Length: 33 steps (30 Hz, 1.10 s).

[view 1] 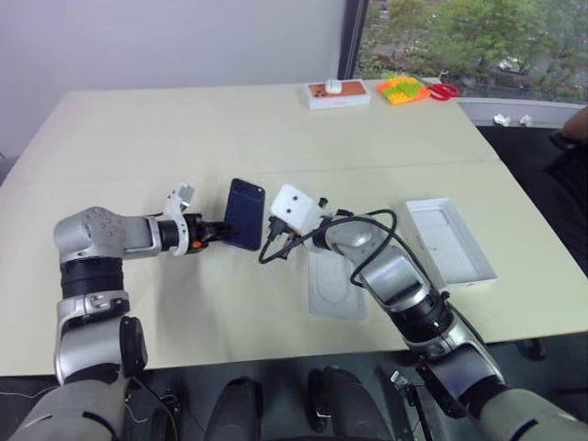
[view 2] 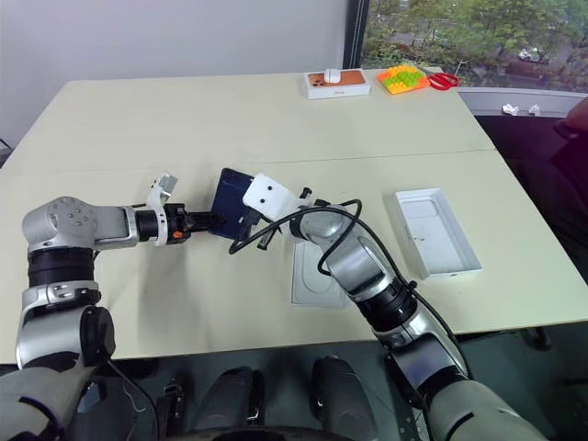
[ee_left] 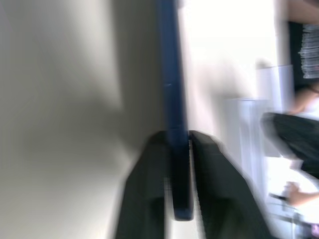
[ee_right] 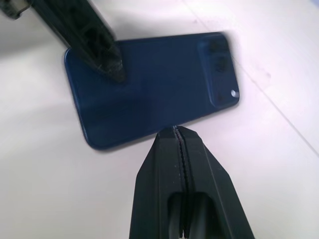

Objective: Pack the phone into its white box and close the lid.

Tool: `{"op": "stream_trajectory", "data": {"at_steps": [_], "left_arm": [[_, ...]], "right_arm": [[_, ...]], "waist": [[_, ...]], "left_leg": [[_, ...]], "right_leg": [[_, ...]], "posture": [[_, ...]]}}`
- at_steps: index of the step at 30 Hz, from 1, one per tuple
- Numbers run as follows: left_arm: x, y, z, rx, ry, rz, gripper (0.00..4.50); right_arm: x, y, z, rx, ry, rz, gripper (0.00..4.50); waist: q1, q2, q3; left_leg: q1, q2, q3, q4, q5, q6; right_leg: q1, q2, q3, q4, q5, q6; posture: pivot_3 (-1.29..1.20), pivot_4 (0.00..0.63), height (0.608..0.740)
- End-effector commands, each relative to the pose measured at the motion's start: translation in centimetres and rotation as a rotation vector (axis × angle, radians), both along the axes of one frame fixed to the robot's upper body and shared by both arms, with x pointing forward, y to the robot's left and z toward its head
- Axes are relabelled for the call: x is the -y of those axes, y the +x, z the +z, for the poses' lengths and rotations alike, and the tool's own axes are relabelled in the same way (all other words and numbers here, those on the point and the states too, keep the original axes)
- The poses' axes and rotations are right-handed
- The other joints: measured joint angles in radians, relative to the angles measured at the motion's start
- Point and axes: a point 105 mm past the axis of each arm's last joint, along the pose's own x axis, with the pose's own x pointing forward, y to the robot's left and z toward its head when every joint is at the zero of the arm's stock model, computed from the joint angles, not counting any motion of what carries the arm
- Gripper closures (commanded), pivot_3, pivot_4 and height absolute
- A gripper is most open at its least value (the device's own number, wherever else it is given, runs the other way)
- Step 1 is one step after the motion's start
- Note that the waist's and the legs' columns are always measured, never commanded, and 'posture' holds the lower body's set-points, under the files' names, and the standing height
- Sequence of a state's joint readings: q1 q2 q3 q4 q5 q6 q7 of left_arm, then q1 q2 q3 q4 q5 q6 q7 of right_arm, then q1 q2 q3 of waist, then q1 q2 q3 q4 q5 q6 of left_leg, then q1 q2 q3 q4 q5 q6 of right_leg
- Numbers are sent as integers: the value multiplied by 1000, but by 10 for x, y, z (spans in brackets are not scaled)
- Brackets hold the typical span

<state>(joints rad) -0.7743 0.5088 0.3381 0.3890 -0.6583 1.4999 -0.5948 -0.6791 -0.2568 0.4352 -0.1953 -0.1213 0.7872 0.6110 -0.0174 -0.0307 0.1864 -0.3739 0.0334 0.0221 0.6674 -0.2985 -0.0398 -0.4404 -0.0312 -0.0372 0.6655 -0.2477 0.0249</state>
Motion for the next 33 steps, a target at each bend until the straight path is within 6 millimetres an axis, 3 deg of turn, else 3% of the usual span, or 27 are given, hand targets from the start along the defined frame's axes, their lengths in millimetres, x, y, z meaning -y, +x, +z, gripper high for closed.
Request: {"op": "stream_trajectory", "data": {"at_steps": [1, 8, 11, 15, 20, 24, 27, 33], "left_arm": [[-5, -2, 3, 8, 11, 7, 4491], [6, -13, 25, 49, -65, -72, 4491], [30, -26, 42, 151, -136, -176, 4491], [50, -36, 57, 275, -191, -186, 4491], [91, -63, 49, 286, -171, -314, 4491], [103, -75, 37, 235, -187, -334, 4491], [113, -86, 28, 164, -241, -287, 4491], [128, -95, 17, 31, -251, -169, 4491]], "right_arm": [[8, -8, 17, 47, 31, 1, 4500], [32, -16, 10, 34, -8, -36, 4500], [56, -15, 9, 31, -28, -88, 4500], [86, -14, 10, 27, -51, -157, 4500], [118, -17, 6, 12, -86, -227, 4500], [137, -15, 5, 7, -102, -290, 4500], [164, -12, 7, 7, -114, -383, 4500], [182, -15, 9, 14, -142, -416, 4500]], "waist": [[-1, 0, 0], [0, -1, 1], [1, -1, 1], [7, -1, 1], [2, -1, 2], [1, -1, 2], [4, -1, 2], [11, -1, 2]], "left_leg": [[0, 0, 0, 0, 0, 0], [-1, -1, 0, 0, 0, 0], [-1, -1, 0, 0, 0, 0], [-1, 0, 0, 0, 0, 0], [-1, -1, 0, 0, 0, 0], [1, 0, 0, 0, 0, 0], [1, 0, -1, 0, 0, 0], [1, 0, 0, 0, 1, -2]], "right_leg": [[0, 0, 0, 0, 0, 0], [0, 1, 0, 0, 0, 0], [-1, 1, 0, 0, 0, 0], [0, -1, 0, -1, 0, 0], [1, -1, 1, -2, 0, 1], [1, 2, 2, -1, 0, 1], [1, 3, 2, 0, 0, 0], [2, 0, 3, -1, 0, 0]], "posture": [[0, 150, 740], [0, 150, 740], [0, 150, 740], [0, 150, 740], [0, 150, 740], [0, 150, 740], [0, 150, 740], [0, 150, 740]]}}
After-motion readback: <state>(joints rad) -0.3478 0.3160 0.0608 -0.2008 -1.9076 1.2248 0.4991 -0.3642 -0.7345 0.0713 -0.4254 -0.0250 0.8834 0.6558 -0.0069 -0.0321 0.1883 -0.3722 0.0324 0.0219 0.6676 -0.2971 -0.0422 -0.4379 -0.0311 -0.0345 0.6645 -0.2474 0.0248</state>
